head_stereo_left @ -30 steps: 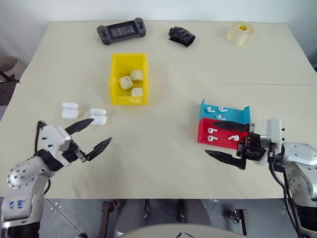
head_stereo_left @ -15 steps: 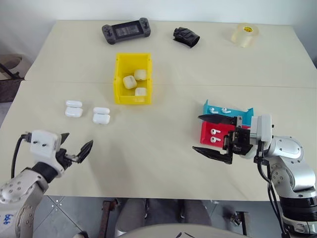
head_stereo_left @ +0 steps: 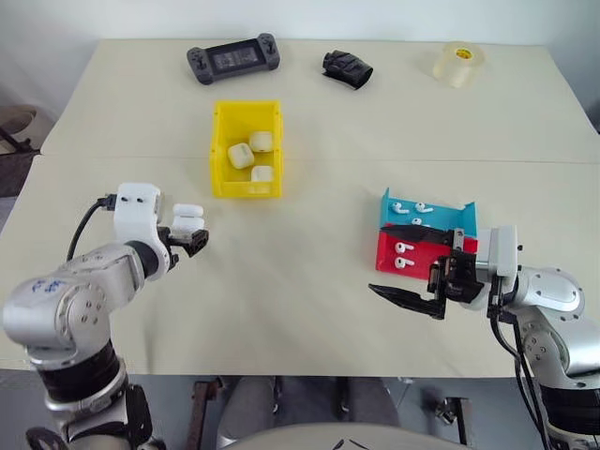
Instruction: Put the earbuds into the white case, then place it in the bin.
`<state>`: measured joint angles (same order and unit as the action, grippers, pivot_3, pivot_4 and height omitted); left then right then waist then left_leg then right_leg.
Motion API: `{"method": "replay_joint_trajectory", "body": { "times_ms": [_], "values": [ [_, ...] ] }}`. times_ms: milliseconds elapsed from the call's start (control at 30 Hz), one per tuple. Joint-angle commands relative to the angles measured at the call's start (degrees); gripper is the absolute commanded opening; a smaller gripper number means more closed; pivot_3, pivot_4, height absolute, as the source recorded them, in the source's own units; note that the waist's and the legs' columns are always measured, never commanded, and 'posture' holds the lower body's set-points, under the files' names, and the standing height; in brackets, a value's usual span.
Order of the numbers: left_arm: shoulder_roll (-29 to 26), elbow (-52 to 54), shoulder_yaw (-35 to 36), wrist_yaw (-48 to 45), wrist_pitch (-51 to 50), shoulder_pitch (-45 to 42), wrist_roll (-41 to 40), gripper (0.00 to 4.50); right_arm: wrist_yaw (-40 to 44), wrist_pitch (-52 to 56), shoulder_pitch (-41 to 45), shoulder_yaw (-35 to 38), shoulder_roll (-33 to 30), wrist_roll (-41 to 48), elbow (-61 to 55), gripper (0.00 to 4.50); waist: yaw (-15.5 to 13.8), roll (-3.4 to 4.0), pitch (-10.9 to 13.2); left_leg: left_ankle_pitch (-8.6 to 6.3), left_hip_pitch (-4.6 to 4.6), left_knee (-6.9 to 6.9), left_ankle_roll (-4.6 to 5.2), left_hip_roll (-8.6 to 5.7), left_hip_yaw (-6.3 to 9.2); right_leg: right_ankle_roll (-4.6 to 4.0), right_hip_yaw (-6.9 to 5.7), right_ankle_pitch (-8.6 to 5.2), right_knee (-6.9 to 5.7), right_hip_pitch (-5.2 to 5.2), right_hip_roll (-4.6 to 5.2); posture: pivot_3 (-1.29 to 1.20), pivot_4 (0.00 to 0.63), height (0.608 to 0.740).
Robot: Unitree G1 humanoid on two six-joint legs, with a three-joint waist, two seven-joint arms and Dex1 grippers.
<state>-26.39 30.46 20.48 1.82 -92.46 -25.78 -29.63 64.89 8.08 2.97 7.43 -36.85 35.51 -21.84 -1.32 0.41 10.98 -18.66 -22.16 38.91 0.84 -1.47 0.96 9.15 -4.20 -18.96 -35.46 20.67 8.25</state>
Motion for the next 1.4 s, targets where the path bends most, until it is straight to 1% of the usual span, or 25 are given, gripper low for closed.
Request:
{"method": "replay_joint_trajectory", "body": {
  "times_ms": [33, 200, 467, 600, 700, 867, 1100, 1200, 1300, 1333, 1400],
  "values": [
    [-3.65, -3.86, -4.07, -0.18, -0.04, -2.45, -0.77, 4.47, -1.16, 0.16, -0.30, 0.19, 0.39, 1.15, -2.85, 4.50, 0.01, 0.00, 0.00, 0.00, 0.00, -0.01, -0.01, 0.01, -0.01, 0.00, 0.02, 0.00, 0.02, 0.01, 0.00, 0.00, 0.150, 0.740],
    [-4.99, -8.00, -5.92, 0.13, -0.04, -5.98, 0.41, 4.47, -2.68, 0.44, -0.38, 0.13, 0.80, 1.15, -3.80, 4.50, -0.12, -0.01, 0.00, 0.01, -0.01, 0.00, -0.01, 0.00, -0.01, 0.00, 0.05, 0.00, 0.02, 0.01, 0.00, 0.00, 0.150, 0.740],
    [-3.08, -13.29, -8.80, 0.08, -0.04, -10.04, 3.31, 4.47, -4.28, 0.51, -0.81, -0.40, 1.58, 0.76, -4.83, 4.50, -0.09, -0.02, 0.01, 0.01, -0.01, 0.01, -0.02, -0.02, -0.01, 0.00, 0.05, 0.00, 0.01, 0.01, -0.01, 0.00, 0.150, 0.740],
    [-3.65, -13.00, -8.44, 0.36, -0.04, -9.24, 3.03, 4.47, -4.52, 0.32, -0.78, -0.22, 1.47, 0.80, -4.81, 4.50, -0.07, -0.02, 0.01, 0.02, -0.02, 0.00, -0.03, -0.01, -0.01, 0.00, 0.05, 0.00, 0.01, 0.02, -0.02, 0.00, 0.150, 0.740],
    [-5.25, -12.20, -8.86, 1.13, -0.04, -7.58, 2.97, 4.47, -4.67, 0.30, -1.03, 0.04, 1.40, 0.95, -4.90, 4.50, 0.01, -0.02, 0.01, 0.02, -0.01, 0.00, -0.03, 0.00, -0.01, 0.00, 0.05, 0.00, 0.01, 0.02, -0.02, 0.00, 0.150, 0.740],
    [-4.36, -12.19, -8.77, 1.06, -0.04, -6.65, 2.84, 4.47, -4.66, -0.11, -1.19, -0.36, 1.73, 0.56, -4.67, 4.50, -0.03, -0.02, 0.01, 0.02, 0.00, 0.00, -0.04, 0.01, -0.01, 0.00, 0.05, 0.00, 0.00, 0.02, -0.02, 0.00, 0.150, 0.740],
    [-6.12, -12.67, -10.70, -0.74, -0.04, -5.94, 2.65, 4.47, -4.80, -0.26, -0.52, -0.67, 2.14, 0.38, -4.39, 4.50, -0.01, -0.01, 0.01, 0.02, 0.00, -0.01, -0.04, 0.01, -0.01, 0.00, 0.06, 0.00, -0.01, 0.02, -0.02, 0.00, 0.150, 0.740],
    [-7.21, -13.21, -11.93, -2.15, -0.04, -6.13, 3.19, 3.87, -4.94, -0.40, -0.70, -0.76, 2.43, 0.20, -4.60, 4.50, -0.01, -0.01, 0.01, 0.02, 0.01, -0.01, -0.04, 0.01, -0.02, 0.00, 0.06, 0.00, -0.01, 0.02, -0.02, 0.00, 0.150, 0.740],
    [-8.03, -13.46, -12.45, -3.48, -0.04, -6.13, 3.50, 2.93, -5.02, -0.56, -0.74, -0.73, 2.56, 0.02, -4.56, 4.50, 0.04, -0.01, 0.01, 0.02, 0.02, -0.02, -0.04, 0.02, -0.03, 0.00, 0.06, 0.00, -0.01, 0.02, -0.02, 0.00, 0.150, 0.740],
    [-8.15, -13.49, -12.45, -3.76, -0.04, -6.10, 3.64, 2.79, -5.01, -0.61, -0.75, -0.69, 2.57, 0.00, -4.53, 4.50, 0.07, -0.01, 0.01, 0.02, 0.02, -0.02, -0.04, 0.02, -0.04, 0.00, 0.07, 0.00, -0.01, 0.02, -0.03, 0.00, 0.150, 0.740],
    [-8.82, -13.23, -12.31, -4.86, -0.03, -6.10, 3.93, 2.79, -5.09, -0.73, -0.71, -0.76, 2.64, -0.13, -4.47, 4.50, 0.09, -0.01, 0.01, 0.02, 0.02, -0.03, -0.04, 0.02, -0.05, 0.00, 0.09, 0.00, -0.01, 0.03, -0.03, 0.00, 0.150, 0.740]
  ]
}}
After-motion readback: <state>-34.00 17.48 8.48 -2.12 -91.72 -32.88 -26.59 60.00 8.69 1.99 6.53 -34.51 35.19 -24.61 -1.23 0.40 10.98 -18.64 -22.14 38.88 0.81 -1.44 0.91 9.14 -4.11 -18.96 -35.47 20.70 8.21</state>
